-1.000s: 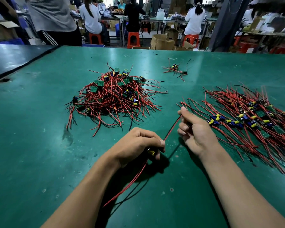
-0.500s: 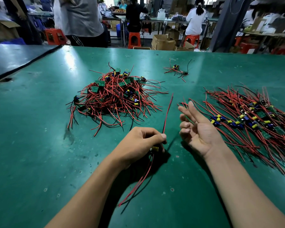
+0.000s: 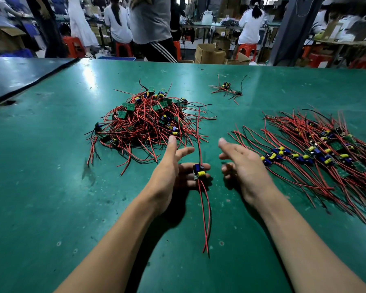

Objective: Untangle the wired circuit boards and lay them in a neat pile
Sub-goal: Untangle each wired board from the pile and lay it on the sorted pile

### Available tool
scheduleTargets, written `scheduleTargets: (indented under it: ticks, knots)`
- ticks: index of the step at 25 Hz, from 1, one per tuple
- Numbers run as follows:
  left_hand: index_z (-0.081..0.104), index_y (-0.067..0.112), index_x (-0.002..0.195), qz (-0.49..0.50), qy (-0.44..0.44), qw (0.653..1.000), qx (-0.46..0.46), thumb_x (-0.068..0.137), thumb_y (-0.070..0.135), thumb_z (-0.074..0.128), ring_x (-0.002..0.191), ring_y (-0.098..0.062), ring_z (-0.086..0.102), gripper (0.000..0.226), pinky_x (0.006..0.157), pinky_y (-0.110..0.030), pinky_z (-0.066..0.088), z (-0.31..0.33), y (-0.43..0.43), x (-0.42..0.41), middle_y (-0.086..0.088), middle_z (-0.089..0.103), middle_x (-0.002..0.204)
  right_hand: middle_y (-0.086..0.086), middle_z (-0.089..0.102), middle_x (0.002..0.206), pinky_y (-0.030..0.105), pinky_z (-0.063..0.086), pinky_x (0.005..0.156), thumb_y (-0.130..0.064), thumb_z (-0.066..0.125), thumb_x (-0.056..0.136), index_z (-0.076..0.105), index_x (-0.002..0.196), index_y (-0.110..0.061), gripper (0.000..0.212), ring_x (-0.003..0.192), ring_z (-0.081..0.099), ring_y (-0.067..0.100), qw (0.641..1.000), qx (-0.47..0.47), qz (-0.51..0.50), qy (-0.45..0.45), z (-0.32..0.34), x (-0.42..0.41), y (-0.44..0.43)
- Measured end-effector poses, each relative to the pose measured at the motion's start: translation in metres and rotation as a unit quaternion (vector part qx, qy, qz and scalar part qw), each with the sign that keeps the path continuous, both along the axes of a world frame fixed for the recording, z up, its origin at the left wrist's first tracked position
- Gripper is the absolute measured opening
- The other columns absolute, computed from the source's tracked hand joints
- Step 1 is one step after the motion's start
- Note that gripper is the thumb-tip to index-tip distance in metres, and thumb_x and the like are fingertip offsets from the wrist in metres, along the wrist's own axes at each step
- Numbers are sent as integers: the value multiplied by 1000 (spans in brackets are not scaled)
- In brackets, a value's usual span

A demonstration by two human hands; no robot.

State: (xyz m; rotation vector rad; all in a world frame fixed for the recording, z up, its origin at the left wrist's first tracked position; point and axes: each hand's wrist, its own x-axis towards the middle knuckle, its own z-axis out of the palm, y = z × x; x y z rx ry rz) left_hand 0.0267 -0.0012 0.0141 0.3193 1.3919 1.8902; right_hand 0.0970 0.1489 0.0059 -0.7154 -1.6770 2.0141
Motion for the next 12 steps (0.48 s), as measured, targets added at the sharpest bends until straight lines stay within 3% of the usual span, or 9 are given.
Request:
scheduleTargets:
  ticks: [2,6,8,10,12]
  knots:
    - [44,21,139,21,-1,999,27,91,72,21,98,-34,70,73,88,-45,57,-3,2,-3,-21,71,110,-6,63,77,19,38,42,-42,80,80,72,92,-22,25,53,50,7,995,94,42,-12,-2,0,-12]
    - [37,30,147,35,27,998,35,87,74,23,95,-18,72,75,79,-25,57,-7,3,-5,-11,69,118,-4,67,86,10,43,56,-23,84,76,71,108,-23,35,54,50,1,928,359,82,-54,-10,-2,-29]
    - [38,30,146,31,39,998,32,86,72,28,103,-12,69,74,85,-21,54,-9,4,-4,-8,64,126,-1,71,88,13,47,63,-16,80,78,72,107,-23,31,59,53,5,918,390,57,-43,-10,-3,-29]
    - [53,24,135,69,151,986,-23,93,62,39,106,-10,66,58,94,-25,51,-13,4,-2,-6,65,124,1,72,92,22,52,73,-16,79,79,74,108,-21,30,66,59,10,922,383,21,-51,-9,-2,-21]
    - [65,19,115,160,353,912,-137,97,39,55,90,-3,65,29,84,-20,50,-17,2,-3,4,70,104,3,71,99,25,50,81,-19,77,80,74,112,-22,32,78,63,17,910,404,-23,-93,-8,0,-8]
